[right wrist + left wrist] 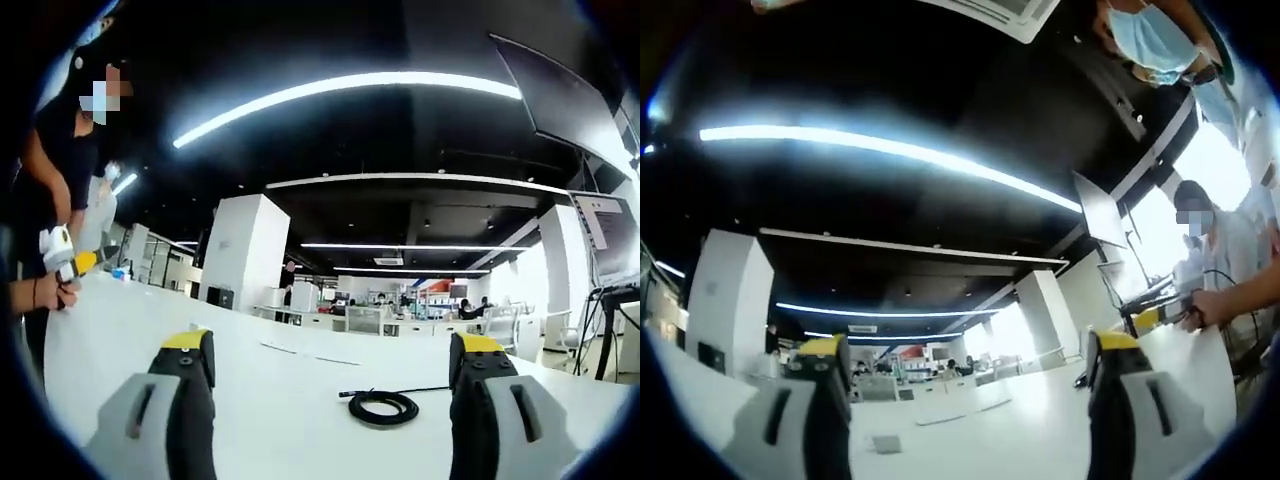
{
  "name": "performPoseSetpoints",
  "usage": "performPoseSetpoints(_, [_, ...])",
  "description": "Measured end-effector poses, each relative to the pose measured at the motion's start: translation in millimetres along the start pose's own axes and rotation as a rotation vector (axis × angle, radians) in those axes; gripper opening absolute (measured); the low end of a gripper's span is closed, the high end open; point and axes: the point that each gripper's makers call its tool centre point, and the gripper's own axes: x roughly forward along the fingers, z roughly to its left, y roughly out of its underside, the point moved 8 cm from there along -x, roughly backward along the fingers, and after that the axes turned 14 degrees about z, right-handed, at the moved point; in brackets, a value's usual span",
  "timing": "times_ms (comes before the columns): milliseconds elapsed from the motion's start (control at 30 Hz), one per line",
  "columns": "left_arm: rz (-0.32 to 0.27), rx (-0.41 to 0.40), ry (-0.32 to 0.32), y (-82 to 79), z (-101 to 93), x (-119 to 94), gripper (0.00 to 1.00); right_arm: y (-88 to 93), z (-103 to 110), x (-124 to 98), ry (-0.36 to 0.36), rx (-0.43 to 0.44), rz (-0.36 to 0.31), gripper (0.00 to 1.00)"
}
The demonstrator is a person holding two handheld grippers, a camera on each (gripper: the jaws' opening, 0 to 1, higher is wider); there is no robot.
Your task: Plug the desk Type‑C cable into the charger adapter.
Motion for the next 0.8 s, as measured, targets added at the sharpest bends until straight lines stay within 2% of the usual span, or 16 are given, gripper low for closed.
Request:
performPoseSetpoints(67, [0.025,-0.005,0.004,-1.4,-2.5,0.6,1.0,-3.7,0.8,0.2,-0.01,-0.005,0.019,1.0])
performPoseSetpoints(167, [0.033,0.008,-0.011,-3.1,-3.6,-0.2,0.99,-16.4,1.0,-2.5,-0.016,-0.014,0.006,1.0])
performPoseSetpoints(267, [0.036,-0.005,-0.029,-5.5,0.2,-0.5,0.99,-21.7,1.9,-2.6,-0.031,0.006,0.012,1.0])
performPoseSetpoints(333, [0.027,-0.02,-0.036,-10.5,1.7,-0.7,0.99,-23.1,3.8,-3.6,-0.03,-0.009,0.02,1.0])
performPoseSetpoints(467, [0.015,0.004,-0.048,-21.8,1.7,0.3,0.99,-23.3,3.1,-5.5,-0.028,-0.005,0.025,1.0])
performPoseSetpoints(600, [0.029,0.012,-0.046,-26.1,1.9,0.6,0.98,-21.3,0.7,-7.2,-0.019,-0.002,0.036,1.0])
performPoseSetpoints(800, [0.042,-0.026,-0.058,-27.9,4.5,-0.8,0.98,-21.1,-3.1,-10.5,-0.004,-0.005,0.044,1.0])
